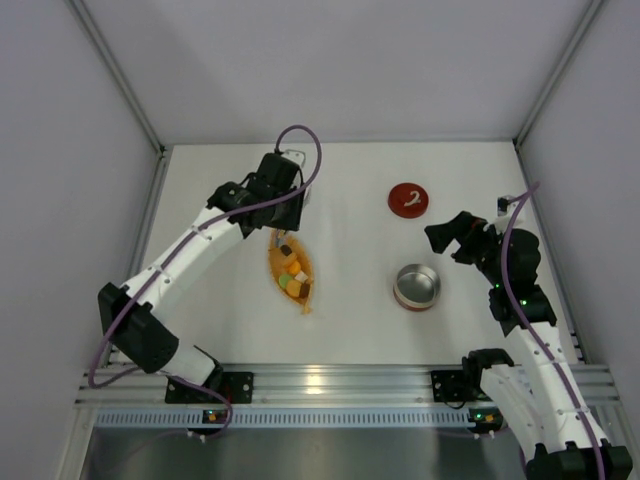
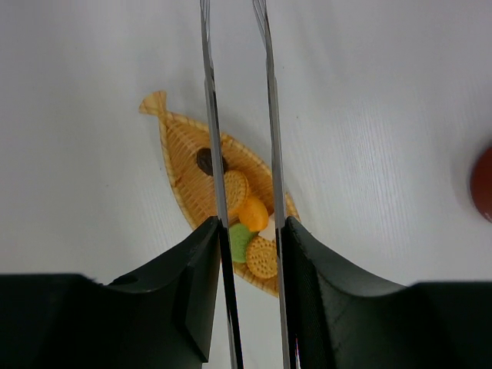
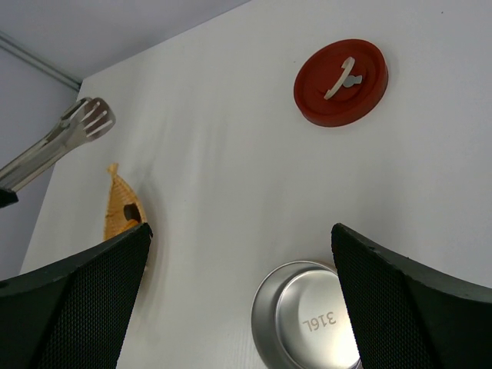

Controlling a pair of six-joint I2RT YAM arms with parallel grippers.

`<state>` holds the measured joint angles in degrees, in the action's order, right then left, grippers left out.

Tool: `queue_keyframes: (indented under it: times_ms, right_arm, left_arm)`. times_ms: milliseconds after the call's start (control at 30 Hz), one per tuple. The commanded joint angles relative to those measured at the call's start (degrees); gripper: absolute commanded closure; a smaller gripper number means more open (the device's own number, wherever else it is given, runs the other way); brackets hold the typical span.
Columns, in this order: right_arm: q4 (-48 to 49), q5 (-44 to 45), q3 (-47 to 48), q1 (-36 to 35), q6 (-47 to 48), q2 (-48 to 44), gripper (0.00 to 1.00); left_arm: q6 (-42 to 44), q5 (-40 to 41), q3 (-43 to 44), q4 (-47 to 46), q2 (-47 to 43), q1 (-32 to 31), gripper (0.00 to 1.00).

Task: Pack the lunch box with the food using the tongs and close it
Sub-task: Pick up the clamp at the center of the board, then pick up the fake food from the plate.

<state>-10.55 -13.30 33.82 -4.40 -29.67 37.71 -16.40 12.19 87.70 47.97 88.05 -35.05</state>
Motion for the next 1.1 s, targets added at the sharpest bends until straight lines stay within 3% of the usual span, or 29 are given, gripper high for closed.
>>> queue_keyframes:
  times_ms: [0,367,567,1067]
  right_arm:
    - [0.09,-0.15,2.04,-0.69,0.32,-0.54,0.01]
    - [0.79,-0.32,1.77,-0.69,0.05,0.25,0.01]
    - [0.88,-0.5,1.51,-0.69,-0.04,0.17,0.01]
    - [0.79,-0.59,1.6,-0.69,0.14,-0.1,0.01]
  left_arm:
    - [-1.0,-3.65,-2.7,1.87,-7.44,-0.46,0.57]
    - [-1.52,-9.88,-10.79,8.98,-18.7,-1.78,0.55]
    - [-2.67,-8.93,-15.98,10.31,-22.48,-2.83,0.54]
    - [-3.64,-7.53,-22.75,9.34,-24.68,-2.83,0.52]
